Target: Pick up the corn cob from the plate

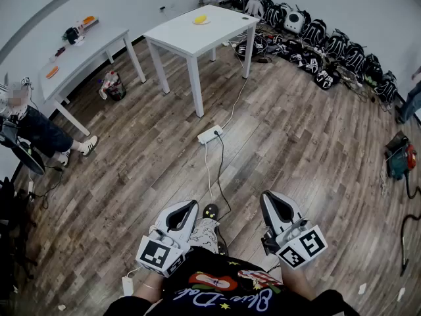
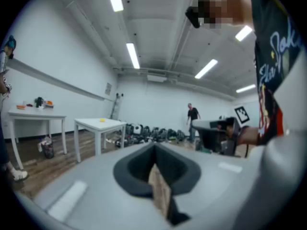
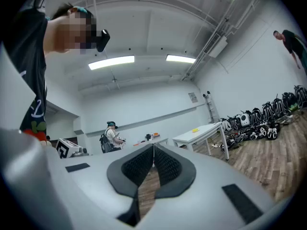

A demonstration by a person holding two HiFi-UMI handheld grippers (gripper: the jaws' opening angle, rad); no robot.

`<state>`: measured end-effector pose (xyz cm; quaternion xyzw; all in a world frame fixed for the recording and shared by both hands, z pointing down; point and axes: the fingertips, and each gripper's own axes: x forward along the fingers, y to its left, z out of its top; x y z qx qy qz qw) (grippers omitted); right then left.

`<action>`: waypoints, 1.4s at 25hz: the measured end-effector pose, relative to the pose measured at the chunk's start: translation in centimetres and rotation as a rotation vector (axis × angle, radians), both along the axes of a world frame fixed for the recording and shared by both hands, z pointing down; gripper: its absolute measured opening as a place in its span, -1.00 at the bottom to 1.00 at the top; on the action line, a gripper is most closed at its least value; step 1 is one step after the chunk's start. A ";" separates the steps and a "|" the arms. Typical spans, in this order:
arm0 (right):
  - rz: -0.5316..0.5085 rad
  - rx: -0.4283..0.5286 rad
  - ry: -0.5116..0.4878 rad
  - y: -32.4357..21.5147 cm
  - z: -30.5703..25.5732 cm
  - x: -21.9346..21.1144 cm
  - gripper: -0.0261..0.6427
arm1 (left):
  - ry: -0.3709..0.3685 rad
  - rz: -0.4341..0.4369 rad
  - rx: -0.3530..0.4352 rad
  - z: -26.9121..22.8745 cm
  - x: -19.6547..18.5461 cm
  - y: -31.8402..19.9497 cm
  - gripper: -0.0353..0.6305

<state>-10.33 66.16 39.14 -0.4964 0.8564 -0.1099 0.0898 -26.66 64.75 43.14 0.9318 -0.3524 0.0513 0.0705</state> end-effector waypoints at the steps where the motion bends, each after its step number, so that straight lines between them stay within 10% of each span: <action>1: 0.000 -0.005 -0.004 -1.2 0.2 0.2 -0.88 | 0.000 0.003 0.004 0.1 0.5 -1.5 -0.90; 16: 0.092 0.039 -0.072 -30.3 -2.9 8.4 -0.88 | 0.061 0.083 0.083 -2.2 8.6 -33.3 -0.90; 27: 0.140 -0.019 -0.036 -42.4 -1.2 17.2 -0.88 | 0.040 0.115 0.026 -0.6 16.8 -46.5 -0.90; 35: -0.034 0.092 -0.110 -59.8 -4.0 28.7 -0.88 | 0.034 -0.014 0.065 -3.0 28.5 -62.8 -0.90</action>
